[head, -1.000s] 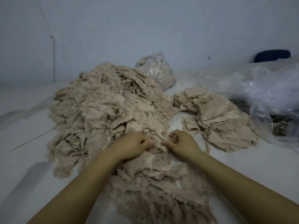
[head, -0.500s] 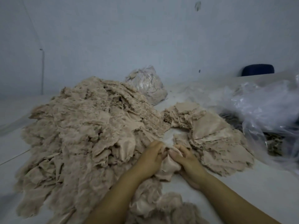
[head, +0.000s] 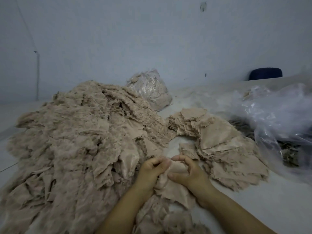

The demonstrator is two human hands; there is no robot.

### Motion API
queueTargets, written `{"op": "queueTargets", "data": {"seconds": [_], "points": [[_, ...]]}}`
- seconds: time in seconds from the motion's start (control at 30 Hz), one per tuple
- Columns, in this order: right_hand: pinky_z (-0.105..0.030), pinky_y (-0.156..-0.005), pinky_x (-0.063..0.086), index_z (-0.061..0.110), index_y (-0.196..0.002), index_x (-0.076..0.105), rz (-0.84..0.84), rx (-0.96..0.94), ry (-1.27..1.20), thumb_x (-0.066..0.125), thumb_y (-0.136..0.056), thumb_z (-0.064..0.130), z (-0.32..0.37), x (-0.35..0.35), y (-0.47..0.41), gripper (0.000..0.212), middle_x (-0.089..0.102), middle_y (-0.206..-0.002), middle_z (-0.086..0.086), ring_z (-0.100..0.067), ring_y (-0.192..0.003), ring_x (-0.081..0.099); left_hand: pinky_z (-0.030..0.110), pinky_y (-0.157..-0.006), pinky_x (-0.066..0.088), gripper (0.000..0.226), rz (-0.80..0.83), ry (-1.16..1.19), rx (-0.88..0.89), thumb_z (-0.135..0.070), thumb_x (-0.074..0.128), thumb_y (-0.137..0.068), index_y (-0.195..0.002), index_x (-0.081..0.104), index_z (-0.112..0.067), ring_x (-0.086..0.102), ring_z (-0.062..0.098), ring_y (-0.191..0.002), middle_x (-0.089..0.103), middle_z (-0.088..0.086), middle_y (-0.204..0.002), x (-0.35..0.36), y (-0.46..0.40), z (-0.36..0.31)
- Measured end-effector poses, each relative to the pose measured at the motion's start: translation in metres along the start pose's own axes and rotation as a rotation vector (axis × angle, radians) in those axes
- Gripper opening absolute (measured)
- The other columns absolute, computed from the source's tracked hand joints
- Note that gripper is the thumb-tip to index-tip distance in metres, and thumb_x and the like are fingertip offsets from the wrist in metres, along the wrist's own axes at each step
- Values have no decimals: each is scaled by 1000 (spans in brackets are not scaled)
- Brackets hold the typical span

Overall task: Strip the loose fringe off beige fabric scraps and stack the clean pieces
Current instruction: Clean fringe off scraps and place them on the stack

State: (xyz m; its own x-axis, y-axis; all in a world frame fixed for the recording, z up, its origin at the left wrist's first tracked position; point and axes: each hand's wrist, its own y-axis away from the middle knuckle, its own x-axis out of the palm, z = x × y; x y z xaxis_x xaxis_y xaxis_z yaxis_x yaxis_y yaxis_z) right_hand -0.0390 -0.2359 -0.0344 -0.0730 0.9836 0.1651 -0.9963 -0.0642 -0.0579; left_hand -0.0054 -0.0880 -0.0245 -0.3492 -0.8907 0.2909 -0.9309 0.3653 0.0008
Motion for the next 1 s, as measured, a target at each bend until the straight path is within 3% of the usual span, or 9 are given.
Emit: {"op": "queueTargets", "data": {"seconds": [0.1,0.2,0.33,0.5,0.6,0.73,0.8,0.87,1.0], "points": [[-33,-66,53,-8,-105,54,9,48,-90,74,-75,17,2,4,3,44,65,-88,-18,-25,-77,63,26,-63,54,20,-28,-36,34,-29,71,-67,-77,72,-11,67,19,-73,71,11,-78,2,2,5],[-33,-67,45,-15,-98,53,1,14,25,73,-80,15,4,7,4,40,59,-82,-17,-24,-75,56,23,-49,49,17,-111,38,-6,-31,66,-73,-71,73,-15,62,13,-56,66,4,-65,4,0,2],[-25,-62,48,7,-80,69,-35,-34,41,71,-78,19,10,7,4,13,66,-75,-4,-18,-69,61,16,-33,31,27,-288,317,38,-21,47,-94,-69,50,-9,36,6,-36,43,-1,-49,-9,-9,-2],[-30,-62,55,9,-85,72,-220,-64,-29,69,-84,15,16,-16,3,6,73,-82,-15,-21,-71,68,32,-59,57,26,-172,362,-30,-20,43,-96,-87,57,-1,68,20,-71,68,14,-81,-7,-6,1],[-35,-69,57,6,-94,69,-174,-86,35,67,-86,16,10,-11,7,13,73,-88,-15,-26,-78,70,32,-70,57,40,-31,203,-60,-31,58,-84,-108,58,1,70,22,-94,71,13,-105,-2,-1,3],[-25,-60,54,19,-83,70,-235,-168,116,67,-88,19,5,-1,7,6,73,-78,-4,-15,-70,70,25,-65,55,35,-23,46,-40,-10,72,-74,-105,58,-4,70,19,-82,73,11,-90,5,5,9],[-23,-54,50,24,-76,72,-392,-205,165,67,-88,21,10,-6,4,13,71,-71,-3,-13,-63,65,22,-58,52,7,-100,-66,38,-7,64,-83,-89,64,-5,67,17,-67,70,9,-76,10,7,9],[-31,-62,51,27,-76,71,-564,-225,271,66,-88,28,18,-19,1,13,70,-73,-5,-21,-69,65,25,-57,48,8,-272,-283,183,-7,60,-89,-82,65,-6,59,21,-63,65,7,-69,8,6,9],[-39,-89,39,19,-113,59,-755,-156,869,64,-88,28,27,-46,1,27,59,-114,-10,-31,-109,51,42,-83,50,30,-655,-877,470,-11,69,-84,-106,55,2,51,31,-92,44,16,-118,-4,2,5]]}}
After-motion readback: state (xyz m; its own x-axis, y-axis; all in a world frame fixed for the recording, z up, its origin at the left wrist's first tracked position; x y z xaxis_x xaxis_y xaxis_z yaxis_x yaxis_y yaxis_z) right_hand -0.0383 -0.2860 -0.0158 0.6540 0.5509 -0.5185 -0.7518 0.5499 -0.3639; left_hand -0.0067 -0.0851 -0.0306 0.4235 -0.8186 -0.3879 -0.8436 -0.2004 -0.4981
